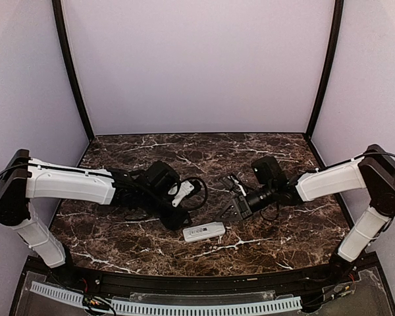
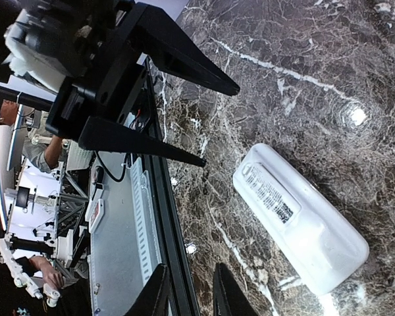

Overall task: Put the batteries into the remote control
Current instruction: Press the battery cover onto the remote control.

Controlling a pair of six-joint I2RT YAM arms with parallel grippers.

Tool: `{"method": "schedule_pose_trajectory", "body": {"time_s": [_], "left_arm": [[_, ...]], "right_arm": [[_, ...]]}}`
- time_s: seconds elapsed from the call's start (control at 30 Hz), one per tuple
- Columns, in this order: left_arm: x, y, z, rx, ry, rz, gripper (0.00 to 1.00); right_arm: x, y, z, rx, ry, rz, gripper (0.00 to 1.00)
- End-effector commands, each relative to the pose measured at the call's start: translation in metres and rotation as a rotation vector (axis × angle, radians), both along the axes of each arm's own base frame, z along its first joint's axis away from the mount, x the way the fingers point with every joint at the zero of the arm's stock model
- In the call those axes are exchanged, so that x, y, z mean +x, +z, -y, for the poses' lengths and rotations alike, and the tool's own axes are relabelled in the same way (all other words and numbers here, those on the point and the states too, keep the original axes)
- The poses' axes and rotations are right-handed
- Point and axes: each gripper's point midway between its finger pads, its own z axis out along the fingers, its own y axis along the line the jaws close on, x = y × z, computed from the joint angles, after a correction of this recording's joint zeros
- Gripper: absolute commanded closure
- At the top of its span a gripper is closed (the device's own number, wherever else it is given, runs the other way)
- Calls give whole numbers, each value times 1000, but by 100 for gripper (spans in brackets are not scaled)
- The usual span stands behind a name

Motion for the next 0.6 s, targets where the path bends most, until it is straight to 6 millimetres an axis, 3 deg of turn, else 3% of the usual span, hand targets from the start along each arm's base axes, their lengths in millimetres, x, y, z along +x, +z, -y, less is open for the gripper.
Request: {"method": "schedule_pose_trajectory", "body": {"time_s": [0.0,0.57], "left_arm": [[-2,-11,12,-48,-9,-44,44],[-2,-48,13,60,-34,-65,44]], "right_arm": [[5,0,-10,16,-20,6,78],[13,2,5,21,-71,-6,79]]}}
